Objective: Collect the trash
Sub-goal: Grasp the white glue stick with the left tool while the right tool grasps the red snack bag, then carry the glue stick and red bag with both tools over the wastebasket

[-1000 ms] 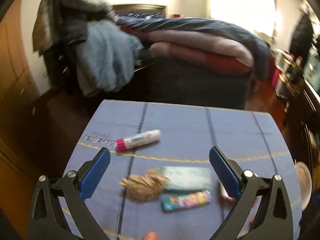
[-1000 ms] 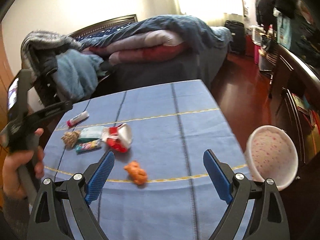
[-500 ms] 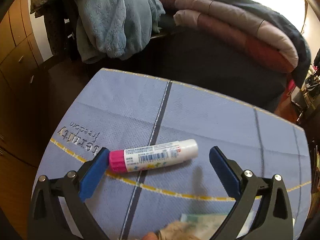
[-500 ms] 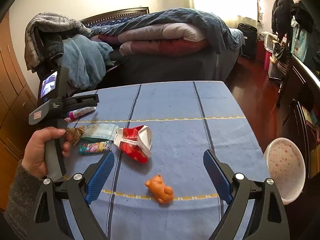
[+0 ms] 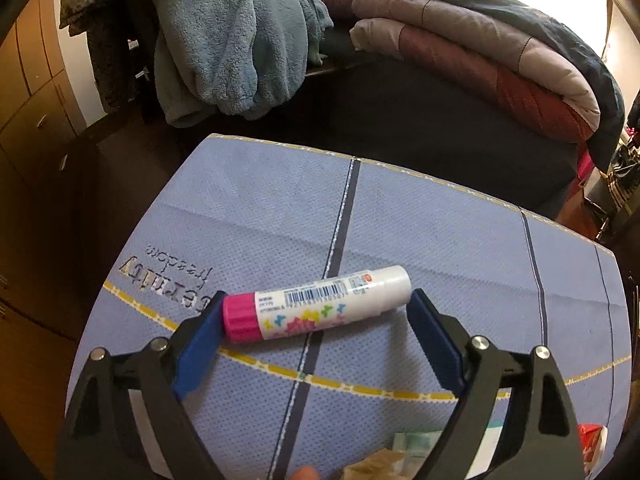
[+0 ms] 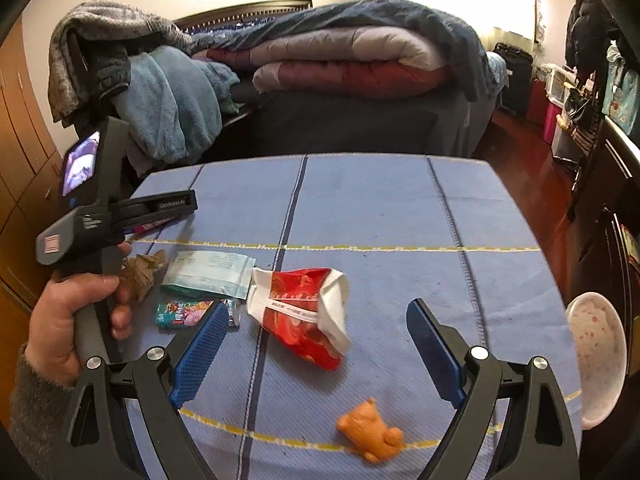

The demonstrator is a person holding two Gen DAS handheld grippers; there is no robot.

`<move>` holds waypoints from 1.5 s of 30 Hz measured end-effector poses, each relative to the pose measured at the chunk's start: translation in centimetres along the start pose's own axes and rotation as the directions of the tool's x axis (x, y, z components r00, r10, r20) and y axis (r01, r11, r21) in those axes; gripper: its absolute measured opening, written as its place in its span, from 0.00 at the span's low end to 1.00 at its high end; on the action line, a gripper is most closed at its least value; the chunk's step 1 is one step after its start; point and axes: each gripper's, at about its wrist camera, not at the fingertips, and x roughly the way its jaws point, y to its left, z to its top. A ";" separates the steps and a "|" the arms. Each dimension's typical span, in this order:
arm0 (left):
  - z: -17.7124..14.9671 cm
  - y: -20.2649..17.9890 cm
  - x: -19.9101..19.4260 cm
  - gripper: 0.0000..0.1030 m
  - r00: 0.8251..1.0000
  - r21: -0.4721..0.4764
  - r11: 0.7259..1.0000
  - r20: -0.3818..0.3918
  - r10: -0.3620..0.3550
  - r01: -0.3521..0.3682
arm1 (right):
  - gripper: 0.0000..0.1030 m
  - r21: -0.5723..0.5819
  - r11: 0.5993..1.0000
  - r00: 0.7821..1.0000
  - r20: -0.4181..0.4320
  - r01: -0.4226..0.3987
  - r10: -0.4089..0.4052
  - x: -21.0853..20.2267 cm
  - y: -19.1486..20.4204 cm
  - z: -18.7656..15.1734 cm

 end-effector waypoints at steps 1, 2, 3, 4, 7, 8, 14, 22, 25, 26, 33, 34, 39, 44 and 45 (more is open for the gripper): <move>0.0 0.1 0.0 0.86 1.000 0.004 1.000 -0.001 0.000 0.000 | 0.88 0.002 1.000 1.000 -0.007 -0.003 0.003 0.4 0.1 0.0; -0.1 0.3 -0.1 0.86 1.000 0.004 1.000 -0.001 0.001 -0.001 | 0.88 0.002 1.000 1.000 -0.018 0.000 0.000 0.9 0.3 0.0; -0.1 0.4 -0.2 0.86 1.000 0.003 1.000 -0.001 -0.001 0.001 | 0.87 -0.002 1.000 1.000 -0.024 0.000 0.000 1.3 0.5 0.0; -0.2 0.6 -0.4 0.86 1.000 0.001 1.000 -0.001 -0.003 0.003 | 0.87 -0.004 1.000 1.000 -0.030 0.002 -0.003 1.6 0.7 0.0; -0.4 1.2 -1.1 0.86 1.000 0.001 1.000 0.010 -0.001 0.001 | 0.88 -0.022 1.000 0.999 -0.048 0.017 -0.018 2.7 1.4 -0.2; -0.5 1.5 -1.5 0.86 1.000 0.002 1.000 0.017 -0.001 0.001 | 0.87 -0.027 0.999 0.998 -0.053 0.024 -0.025 3.0 1.6 -0.2; -1.3 2.7 -3.2 0.86 0.999 0.003 1.000 0.035 -0.008 0.008 | 0.67 -0.034 0.999 0.995 -0.092 0.033 -0.036 4.0 2.0 -0.5; -2.1 4.1 -6.7 0.86 0.997 -0.008 1.000 0.073 -0.023 0.023 | 0.66 -0.032 0.999 0.998 -0.052 0.034 -0.036 1.7 1.3 -0.6; -2.7 4.0 -8.5 0.86 0.995 0.008 1.000 0.093 -0.027 0.026 | 0.66 -0.024 0.999 0.999 -0.039 0.030 -0.031 0.3 0.7 -0.9; -3.1 3.9 -9.3 0.86 0.994 0.017 0.999 0.103 -0.030 0.028 | 0.66 -0.020 0.999 0.999 -0.036 0.029 -0.029 0.0 0.5 -1.0; -4.8 2.7 -13.2 0.86 0.990 0.049 0.997 0.125 -0.073 0.067 | 0.65 0.010 1.000 1.000 -0.006 0.009 -0.009 -3.1 -1.4 -2.2; -5.1 2.3 -13.8 0.86 0.988 0.054 0.996 0.129 -0.083 0.077 | 0.65 0.014 1.000 1.000 -0.001 0.006 -0.006 -3.5 -1.7 -2.3; -6.4 -0.2 -16.5 0.86 0.980 0.108 0.987 0.148 -0.132 0.117 | 0.65 0.040 0.999 0.999 0.036 -0.004 0.003 -6.2 -3.3 -3.1; -7.5 -3.1 -18.9 0.86 0.968 0.157 0.974 0.163 -0.189 0.164 | 0.65 0.082 0.997 0.998 0.070 -0.004 -0.002 -8.6 -5.7 -3.9; -7.7 -3.6 -19.2 0.86 0.967 0.164 0.972 0.165 -0.196 0.169 | 0.65 0.091 0.996 0.997 0.074 -0.004 -0.003 -8.9 -6.2 -4.1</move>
